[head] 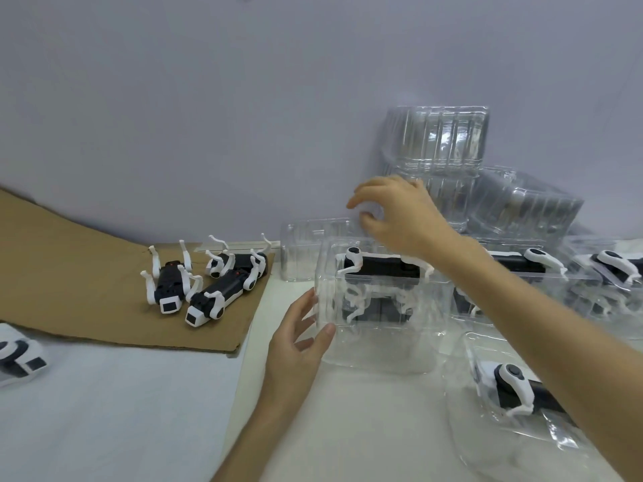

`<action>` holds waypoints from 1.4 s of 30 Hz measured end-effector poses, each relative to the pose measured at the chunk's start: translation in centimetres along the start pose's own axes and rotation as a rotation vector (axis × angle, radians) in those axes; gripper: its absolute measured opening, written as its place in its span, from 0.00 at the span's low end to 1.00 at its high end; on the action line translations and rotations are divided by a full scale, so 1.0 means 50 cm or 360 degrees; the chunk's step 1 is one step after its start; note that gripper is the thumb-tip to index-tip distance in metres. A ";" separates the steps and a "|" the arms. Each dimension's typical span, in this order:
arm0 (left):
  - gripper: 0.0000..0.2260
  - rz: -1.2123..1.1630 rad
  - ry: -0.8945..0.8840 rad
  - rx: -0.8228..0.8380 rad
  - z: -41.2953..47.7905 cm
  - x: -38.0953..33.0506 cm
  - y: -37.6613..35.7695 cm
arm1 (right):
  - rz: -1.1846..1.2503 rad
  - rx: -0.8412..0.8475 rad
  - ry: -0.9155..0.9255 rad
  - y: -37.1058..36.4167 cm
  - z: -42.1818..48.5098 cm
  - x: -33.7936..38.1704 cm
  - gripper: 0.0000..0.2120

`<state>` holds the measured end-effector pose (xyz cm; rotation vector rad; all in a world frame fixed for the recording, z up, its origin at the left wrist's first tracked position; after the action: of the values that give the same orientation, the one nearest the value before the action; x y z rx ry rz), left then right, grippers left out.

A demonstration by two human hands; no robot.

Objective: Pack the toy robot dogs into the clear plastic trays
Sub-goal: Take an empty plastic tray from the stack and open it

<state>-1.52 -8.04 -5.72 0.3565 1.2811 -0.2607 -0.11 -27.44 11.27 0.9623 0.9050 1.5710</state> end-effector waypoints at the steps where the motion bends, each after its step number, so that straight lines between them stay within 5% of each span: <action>1: 0.22 0.0002 -0.0001 0.0000 -0.001 -0.001 0.001 | -0.0148 0.0048 0.0039 0.005 0.020 -0.002 0.14; 15: 0.23 -0.0033 0.0029 -0.0022 0.001 0.005 0.006 | -0.1120 0.1440 -0.0299 -0.104 0.166 -0.023 0.11; 29: 0.22 -0.0070 0.0022 0.0006 0.002 0.002 0.006 | -0.1274 0.1571 -0.0357 -0.149 0.177 -0.046 0.13; 35: 0.32 -0.0022 0.0037 -0.0016 0.005 -0.014 -0.012 | -0.1354 0.1555 -0.0268 -0.173 0.176 -0.037 0.12; 39: 0.20 -0.0159 0.0065 -0.0113 0.015 -0.008 -0.013 | -0.1203 0.1548 -0.0325 -0.193 0.184 -0.026 0.06; 42: 0.17 -0.0308 0.0087 -0.0150 0.017 -0.003 -0.003 | -0.1124 0.1579 -0.0358 -0.189 0.180 -0.019 0.12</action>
<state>-0.84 -8.53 -5.38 0.1601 1.3785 -0.3550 11.82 -25.97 6.08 1.2420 1.6737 0.3498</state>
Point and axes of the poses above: each hand's wrist, its own z-axis towards the middle knuckle, its own y-axis out of the back of the hand, x = y × z, the point moved 3 cm from there along z, towards the middle knuckle, and after that the axes turned 7 degrees about x, right-handed, at the moved point
